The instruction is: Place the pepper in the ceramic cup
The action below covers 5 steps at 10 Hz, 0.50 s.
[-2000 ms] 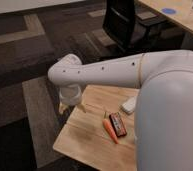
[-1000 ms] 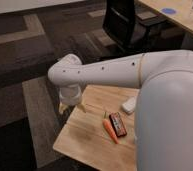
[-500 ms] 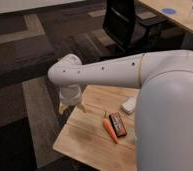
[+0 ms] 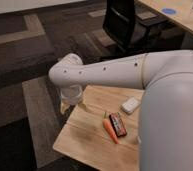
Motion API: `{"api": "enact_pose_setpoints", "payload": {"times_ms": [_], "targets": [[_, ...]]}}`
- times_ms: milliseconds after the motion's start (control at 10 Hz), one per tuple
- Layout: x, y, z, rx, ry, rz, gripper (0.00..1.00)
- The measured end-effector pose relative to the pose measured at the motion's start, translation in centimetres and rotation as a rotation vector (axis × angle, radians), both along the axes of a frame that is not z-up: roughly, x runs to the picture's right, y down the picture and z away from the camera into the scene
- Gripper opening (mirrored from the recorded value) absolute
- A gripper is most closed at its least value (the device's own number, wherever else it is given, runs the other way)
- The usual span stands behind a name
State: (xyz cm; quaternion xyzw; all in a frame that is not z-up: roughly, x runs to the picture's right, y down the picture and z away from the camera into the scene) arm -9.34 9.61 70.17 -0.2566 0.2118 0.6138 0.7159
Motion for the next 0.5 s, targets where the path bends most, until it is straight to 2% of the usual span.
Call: {"api": "enact_pose_setpoints", "payload": {"times_ms": [300,500], "targets": [[2.5,0.8,0.2,0.007,-0.031,-0.054,0.65],[4.1,0.8,0.4,0.016,-0.064,-0.121,0.65]]}}
